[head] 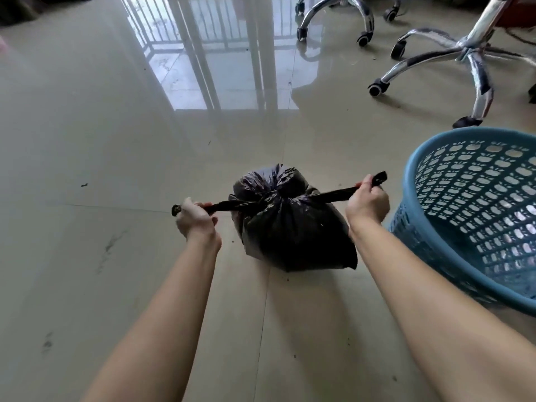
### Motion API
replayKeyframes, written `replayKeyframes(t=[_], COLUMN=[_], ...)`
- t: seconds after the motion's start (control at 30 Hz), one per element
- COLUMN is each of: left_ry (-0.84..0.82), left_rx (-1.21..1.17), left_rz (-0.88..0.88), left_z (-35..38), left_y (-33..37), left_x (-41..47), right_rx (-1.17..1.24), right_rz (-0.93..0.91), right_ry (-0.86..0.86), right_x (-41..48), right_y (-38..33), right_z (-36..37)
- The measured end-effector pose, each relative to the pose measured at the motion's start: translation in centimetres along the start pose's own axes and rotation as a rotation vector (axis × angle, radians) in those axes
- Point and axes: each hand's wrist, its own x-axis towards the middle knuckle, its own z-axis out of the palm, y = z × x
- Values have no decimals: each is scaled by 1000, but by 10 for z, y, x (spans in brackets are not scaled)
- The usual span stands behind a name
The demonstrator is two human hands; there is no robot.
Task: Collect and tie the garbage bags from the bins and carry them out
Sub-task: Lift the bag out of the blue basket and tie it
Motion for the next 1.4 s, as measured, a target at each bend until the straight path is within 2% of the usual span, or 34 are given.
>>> replayKeyframes(t=[0.07,0.17,0.27,0.33,0.4,0.47,0.57,0.7,0.77,0.83,0.9,0.97,1.1,1.17,1.27,1.4], left_ry=[-31,-172,-284,-278,-222,-231,-413,-444,-475,-549,-546,-483,-332,-269,-290,-560], left_rx=[79,132,204,239,208,180,379,577,443,206,95,56,-18,-33,160,282], left_rz=[88,28,-107,-165,-135,13,259,582,635,569,537,461,18,-47,189,648], left_z=[3,3,-3,-8,-10,-6,5,23,34,48,60,66,47,40,40,46], left_y=[-4,-9,-22,-38,-50,-54,-55,-45,-32,-21,-15,-19,-46,-58,-58,-41], left_x=[-3,-7,-6,-9,-18,-28,-34,-36,-47,-60,-69,-65,-39,-31,-35,-53], right_rx=[80,167,-23,-177,-326,-399,-433,-126,38,179,222,143,-82,-118,-194,-342], right_rz=[-36,11,77,67,39,-18,-184,-307,-299,-313,-313,-305,-120,-52,-238,-566], right_ry=[-19,-269,-537,-592,-611,-625,-583,-490,-472,-451,-415,-394,-331,-287,-249,-368], right_x=[-7,-14,-18,-20,-20,-23,-21,-23,-30,-40,-46,-44,-22,-20,-24,-25], right_y=[5,15,24,31,38,40,37,15,-4,-21,-30,-30,0,19,27,25], right_z=[7,9,3,3,4,4,10,20,22,27,33,35,32,33,28,17])
